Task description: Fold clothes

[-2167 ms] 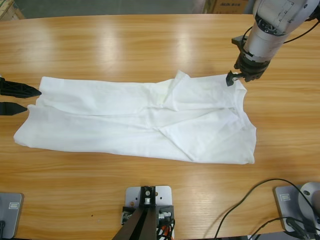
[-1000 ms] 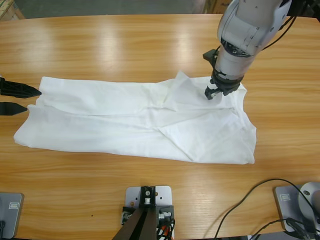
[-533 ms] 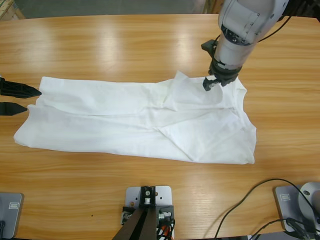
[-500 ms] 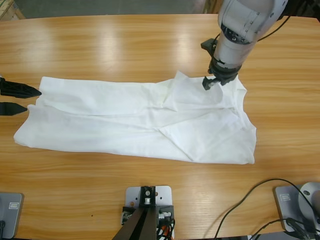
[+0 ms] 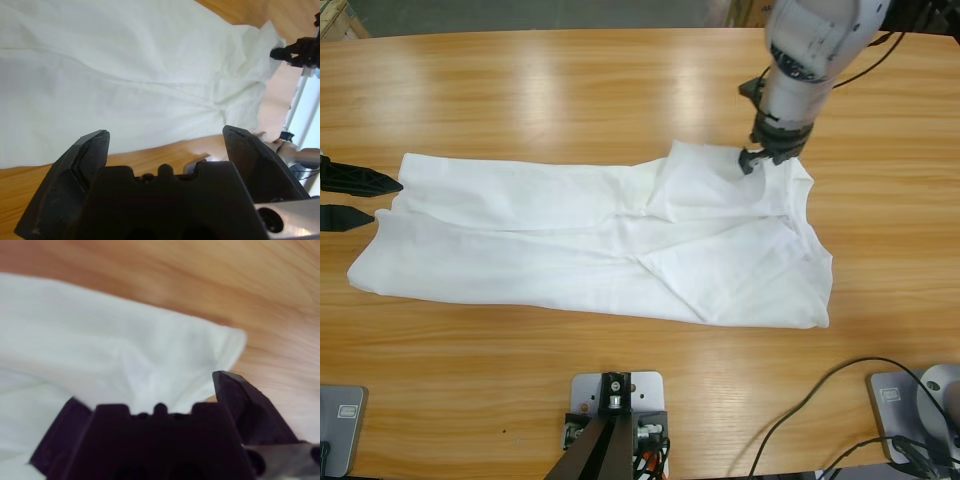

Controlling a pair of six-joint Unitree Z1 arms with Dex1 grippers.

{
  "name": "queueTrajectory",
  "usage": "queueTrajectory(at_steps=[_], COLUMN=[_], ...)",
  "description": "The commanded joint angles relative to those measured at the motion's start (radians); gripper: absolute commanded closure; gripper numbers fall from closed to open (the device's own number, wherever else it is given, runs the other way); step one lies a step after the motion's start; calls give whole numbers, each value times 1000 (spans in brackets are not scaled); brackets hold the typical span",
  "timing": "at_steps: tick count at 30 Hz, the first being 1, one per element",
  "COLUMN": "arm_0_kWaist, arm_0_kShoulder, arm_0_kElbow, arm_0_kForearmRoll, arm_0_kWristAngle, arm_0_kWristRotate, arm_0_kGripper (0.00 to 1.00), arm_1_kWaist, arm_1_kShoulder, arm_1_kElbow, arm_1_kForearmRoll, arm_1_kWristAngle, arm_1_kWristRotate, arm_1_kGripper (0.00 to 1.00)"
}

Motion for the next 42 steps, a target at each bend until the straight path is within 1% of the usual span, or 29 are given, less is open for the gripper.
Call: queueTrajectory(at_steps=[1,12,17,22,25,29,30,32,35,39,42], arm_0_kWaist=[-11,-11,-14,-20,-24,-24,-25,-26,-26,-26,-26], arm_0_kShoulder=[21,25,24,25,22,16,17,19,17,17,17], arm_0_kElbow=[14,13,13,13,14,16,16,14,14,14,14], arm_0_kForearmRoll=[18,18,18,18,18,18,18,18,18,18,18], arm_0_kWristAngle=[14,14,14,14,14,14,14,14,14,14,14], arm_0_kWristRotate=[6,6,6,6,6,6,6,6,6,6,6], arm_0_kGripper=[128,128,128,128,128,128,128,128,128,128,128], arm_1_kWaist=[-79,-89,-52,37,87,92,92,92,92,137,169], arm_1_kShoulder=[25,18,-22,-89,-106,-177,-191,-180,-121,-83,-46], arm_1_kElbow=[33,35,24,-77,-137,-145,-145,-140,-58,57,91], arm_1_kForearmRoll=[-4,7,8,31,58,71,72,87,89,44,30], arm_1_kWristAngle=[-40,-63,-66,-78,-124,-196,-197,-187,-132,-61,-47], arm_1_kWristRotate=[-31,-37,-54,-140,-171,-165,-165,-148,-73,34,81], arm_1_kGripper=[197,197,197,197,197,197,195,196,197,197,197])
